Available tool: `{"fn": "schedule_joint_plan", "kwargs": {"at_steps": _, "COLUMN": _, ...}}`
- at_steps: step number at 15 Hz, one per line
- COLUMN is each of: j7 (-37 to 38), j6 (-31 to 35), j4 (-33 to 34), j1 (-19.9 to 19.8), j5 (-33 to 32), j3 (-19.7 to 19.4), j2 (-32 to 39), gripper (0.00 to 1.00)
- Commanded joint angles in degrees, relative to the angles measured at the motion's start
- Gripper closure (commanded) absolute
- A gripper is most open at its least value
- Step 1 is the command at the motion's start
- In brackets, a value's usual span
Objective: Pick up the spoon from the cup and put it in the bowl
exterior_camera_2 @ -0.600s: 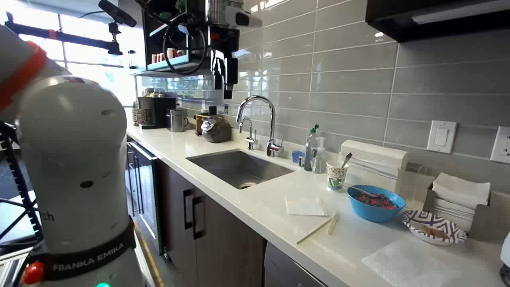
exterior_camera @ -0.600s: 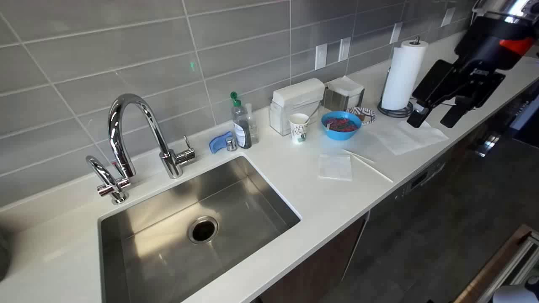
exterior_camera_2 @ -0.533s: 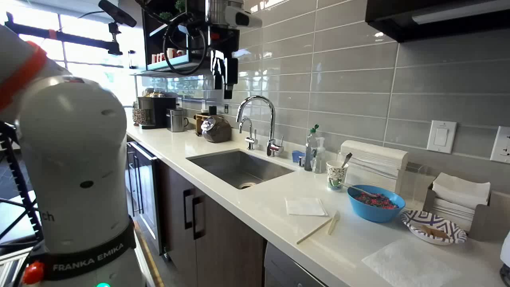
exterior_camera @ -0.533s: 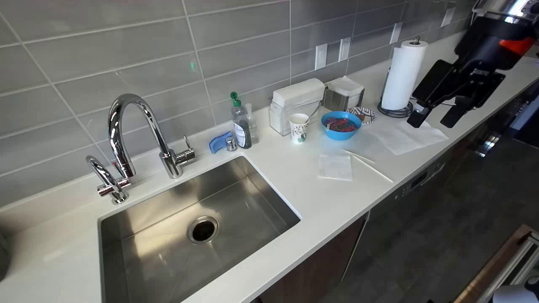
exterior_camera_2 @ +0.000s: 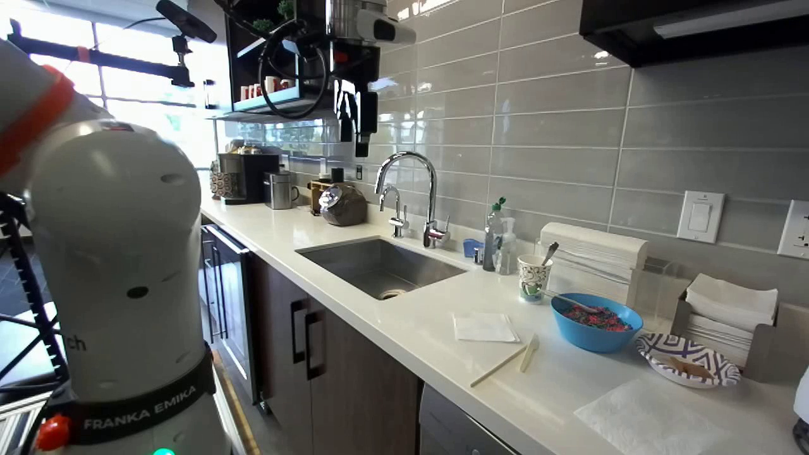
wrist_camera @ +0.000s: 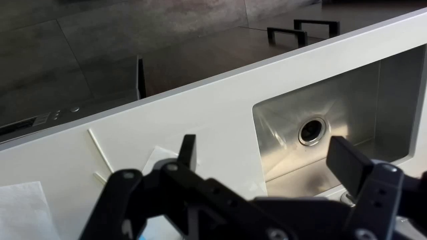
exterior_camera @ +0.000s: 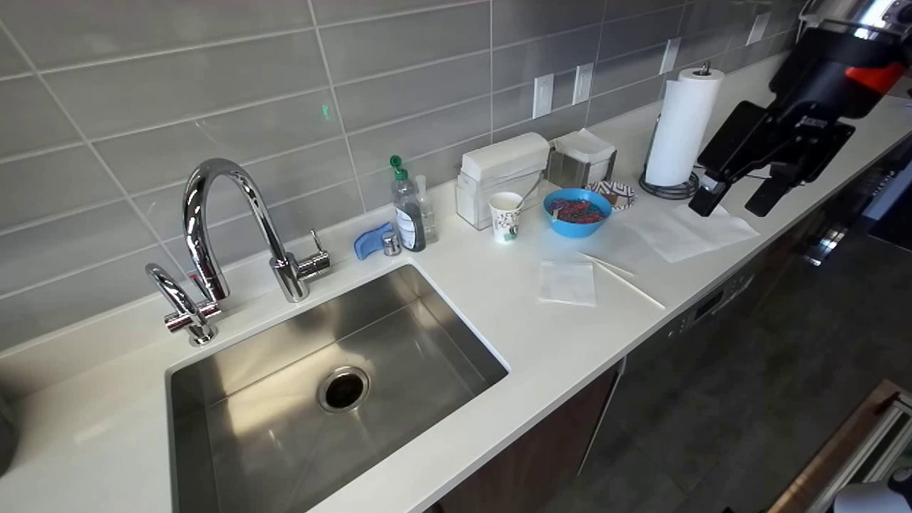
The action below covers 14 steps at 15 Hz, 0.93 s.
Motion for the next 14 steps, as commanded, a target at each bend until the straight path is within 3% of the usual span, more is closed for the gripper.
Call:
{"fn": "schedule_joint_plan", "kwargs": {"at_steps": 1, "j7": -0.7, "j6": -0.4, "j4": 0.2, "j1": -1.1, "j5": 0.7, "j3": 0.8, "j2": 0.0, "gripper": 0.00}}
{"fn": "schedule_joint_plan", "kwargs": {"at_steps": 4, "j7": 0.6, "j6": 2.6, "j4": 0.1, "j1": -2.9, "j5": -0.3, "j3": 1.6, "j2": 2.3, "gripper": 0.00}}
{"fn": "schedule_joint_plan", "kwargs": {"at_steps": 8, "j7": 2.6, "j6": 13.7, "j4": -0.8, "j1": -6.4, "j5": -1.7, "j3": 3.6, "j2": 8.1, "gripper": 0.00}}
{"fn": "schedule_joint_plan", "kwargs": {"at_steps": 14, "j7": 9.7, "j6": 33.0, "j4": 0.9, "j1": -9.7, "j5": -3.2, "j3": 5.9, "j2": 22.6, "gripper": 0.00}}
